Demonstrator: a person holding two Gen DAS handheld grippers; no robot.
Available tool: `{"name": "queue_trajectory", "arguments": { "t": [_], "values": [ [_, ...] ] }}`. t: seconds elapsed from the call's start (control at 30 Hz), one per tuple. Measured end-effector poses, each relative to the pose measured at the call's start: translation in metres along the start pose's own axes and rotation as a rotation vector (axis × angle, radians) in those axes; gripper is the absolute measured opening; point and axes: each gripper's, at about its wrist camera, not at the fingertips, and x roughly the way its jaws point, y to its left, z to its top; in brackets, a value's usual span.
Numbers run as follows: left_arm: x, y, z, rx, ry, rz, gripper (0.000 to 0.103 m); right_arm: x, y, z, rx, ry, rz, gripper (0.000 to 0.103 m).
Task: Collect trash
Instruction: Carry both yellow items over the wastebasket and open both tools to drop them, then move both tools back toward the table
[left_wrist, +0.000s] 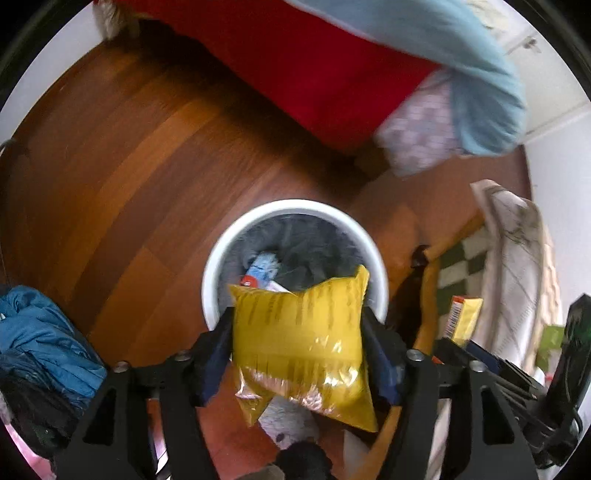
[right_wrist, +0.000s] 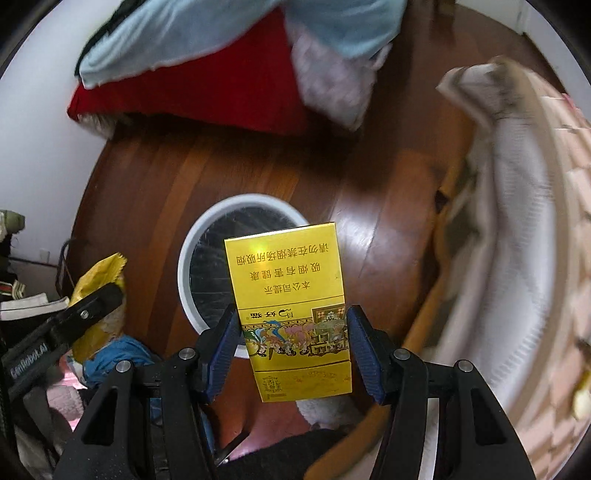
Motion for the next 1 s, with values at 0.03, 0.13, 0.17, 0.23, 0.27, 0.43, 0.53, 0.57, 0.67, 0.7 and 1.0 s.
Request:
{"name": "queue_trajectory", "arguments": {
  "t": [0.03,0.13,0.17,0.23,0.27,0.43,0.53,0.57,0.67,0.7,1.0],
  "values": [
    [0.003,0.005,0.002,-0.012,0.002,0.001,0.094,0.015,0.004,0.005,-0.005,0.018,-0.005,0.06],
    [0.007,0.022,0.003,-0.054,-0.007,0.016,0.098,0.043,0.009,0.013,-0.006,0.049,-0.006,0.06],
    [0.008,0.026,0.001,-0.062,-0.011,0.033,0.098,0.049,0.009,0.016,-0.004,0.057,-0.003,0.06],
    [0.011,0.032,-0.003,-0.08,-0.029,0.073,0.098,0.063,0.011,0.022,-0.009,0.071,0.011,0.06],
    [0.012,0.035,-0.009,-0.077,-0.044,0.114,0.098,0.07,0.009,0.027,-0.012,0.082,0.027,0.06],
    [0.009,0.039,-0.037,-0.053,-0.096,0.271,0.098,0.098,0.012,0.044,-0.025,0.111,0.096,0.103],
    [0.006,0.039,-0.053,-0.042,-0.096,0.308,0.098,0.096,0.014,0.043,-0.055,0.096,0.07,0.103],
    [0.003,0.04,-0.056,-0.035,-0.098,0.318,0.098,0.093,0.016,0.04,-0.068,0.089,0.06,0.103],
    [-0.001,0.035,-0.063,-0.019,-0.098,0.326,0.098,0.087,0.021,0.032,-0.119,0.065,-0.006,0.103],
    [-0.002,0.034,-0.064,-0.018,-0.099,0.326,0.098,0.082,0.022,0.027,-0.132,0.061,-0.029,0.103],
    [-0.043,0.012,-0.079,0.032,-0.151,0.319,0.098,0.04,0.022,-0.005,-0.166,0.022,-0.095,0.103]
  ]
}}
